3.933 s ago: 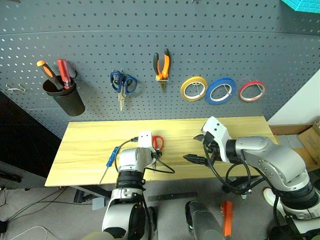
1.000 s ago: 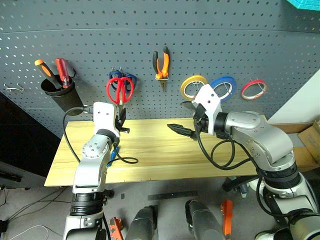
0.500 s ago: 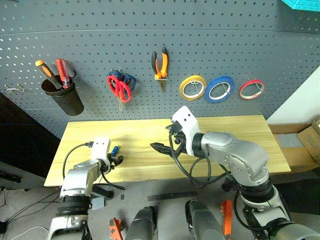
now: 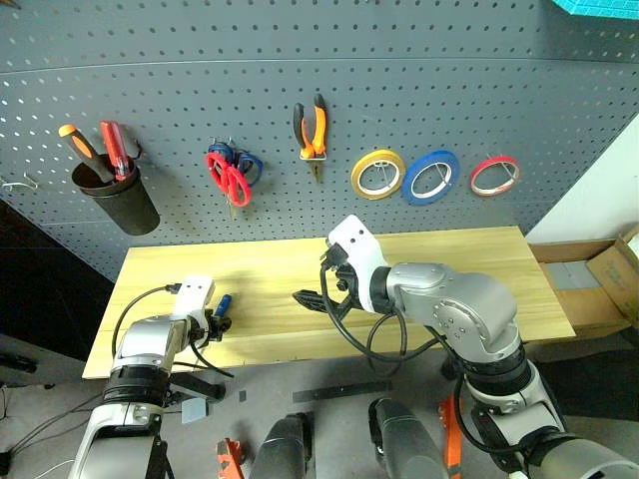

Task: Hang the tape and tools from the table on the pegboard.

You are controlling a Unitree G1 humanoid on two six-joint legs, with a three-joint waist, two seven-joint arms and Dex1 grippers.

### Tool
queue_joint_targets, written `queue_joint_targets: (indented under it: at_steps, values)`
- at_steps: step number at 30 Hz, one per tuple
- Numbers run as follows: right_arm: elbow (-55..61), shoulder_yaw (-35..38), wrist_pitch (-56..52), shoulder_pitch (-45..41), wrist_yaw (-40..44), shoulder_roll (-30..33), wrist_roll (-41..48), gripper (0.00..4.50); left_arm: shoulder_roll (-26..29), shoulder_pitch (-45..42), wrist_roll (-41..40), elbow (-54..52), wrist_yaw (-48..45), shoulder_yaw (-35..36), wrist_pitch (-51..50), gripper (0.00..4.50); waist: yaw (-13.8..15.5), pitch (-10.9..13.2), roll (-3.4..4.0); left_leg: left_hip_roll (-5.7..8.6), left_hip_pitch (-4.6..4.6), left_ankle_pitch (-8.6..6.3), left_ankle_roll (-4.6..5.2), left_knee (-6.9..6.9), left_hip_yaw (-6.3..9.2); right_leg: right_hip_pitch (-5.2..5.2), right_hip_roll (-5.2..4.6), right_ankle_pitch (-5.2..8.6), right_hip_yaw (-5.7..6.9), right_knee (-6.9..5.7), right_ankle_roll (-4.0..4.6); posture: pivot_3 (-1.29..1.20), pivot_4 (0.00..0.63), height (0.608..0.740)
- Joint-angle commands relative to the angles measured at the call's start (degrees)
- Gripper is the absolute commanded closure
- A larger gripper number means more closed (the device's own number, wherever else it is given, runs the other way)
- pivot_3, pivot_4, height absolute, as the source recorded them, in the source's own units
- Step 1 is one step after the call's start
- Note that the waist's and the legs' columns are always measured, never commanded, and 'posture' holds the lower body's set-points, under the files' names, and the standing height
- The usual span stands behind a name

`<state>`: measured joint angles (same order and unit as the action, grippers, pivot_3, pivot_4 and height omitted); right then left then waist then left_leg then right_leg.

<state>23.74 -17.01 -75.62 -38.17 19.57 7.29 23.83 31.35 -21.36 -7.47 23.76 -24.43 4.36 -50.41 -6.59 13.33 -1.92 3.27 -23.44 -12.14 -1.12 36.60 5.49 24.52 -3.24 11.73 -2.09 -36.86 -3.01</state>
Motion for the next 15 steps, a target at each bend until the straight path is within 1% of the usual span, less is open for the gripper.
queue_joint_targets:
  at_steps: [1,3,7,9,12,15]
  values:
    - [0.9,-0.1,1.1,-2.2,0.3,-0.4,0.3,0.00,1.5,1.9,0.5,-1.4,0.1,0.7,0.0,3.50,0.0,0.0,0.00,-0.02,0.00,0.00,0.00,0.00,0.00,0.04,-0.02,0.00,-0.01,-0.01,0.00,-0.19,0.201,0.740]
    - [0.9,-1.3,2.8,-3.2,0.9,0.7,-0.4,0.00,0.9,3.0,-0.1,-2.8,0.7,1.6,-0.2,4.08,0.0,0.0,0.01,-0.03,0.00,0.00,0.00,-0.01,0.01,0.05,-0.04,0.00,-0.01,-0.02,0.00,-0.18,0.193,0.740]
    - [1.2,-3.3,7.1,-4.5,2.3,3.1,-1.8,0.00,-0.6,3.6,-1.3,-6.6,3.2,4.8,-0.1,4.10,0.0,0.0,0.00,-0.01,0.00,0.00,0.00,0.00,-0.01,0.06,-0.08,0.02,-0.03,-0.01,-0.04,-0.17,0.179,0.740]
    - [2.1,-4.9,13.0,-5.4,3.7,5.0,-3.7,0.00,-1.7,3.5,-2.1,-10.5,5.4,7.7,0.5,4.10,0.1,-0.1,-0.01,-0.01,-0.01,0.00,-0.01,0.00,-0.01,0.07,-0.08,0.02,-0.01,-0.01,-0.04,-0.16,0.173,0.740]
    - [3.6,-6.2,22.4,-6.0,5.8,7.1,-6.6,0.00,-3.4,3.8,-3.0,-17.9,9.0,11.6,0.8,4.10,0.2,-0.1,-0.11,-0.01,-0.11,0.00,-0.02,0.01,0.02,0.12,-0.09,0.03,0.02,0.01,-0.07,-0.16,0.171,0.740]
    - [4.7,-5.6,28.8,-6.4,9.5,7.9,-6.5,0.00,-4.9,4.9,-4.3,-28.0,11.0,15.0,3.6,4.10,0.2,-0.2,-0.16,0.00,-0.14,-0.02,-0.05,0.01,-0.02,0.16,-0.09,-0.01,-0.01,0.01,-0.01,-0.14,0.158,0.740]
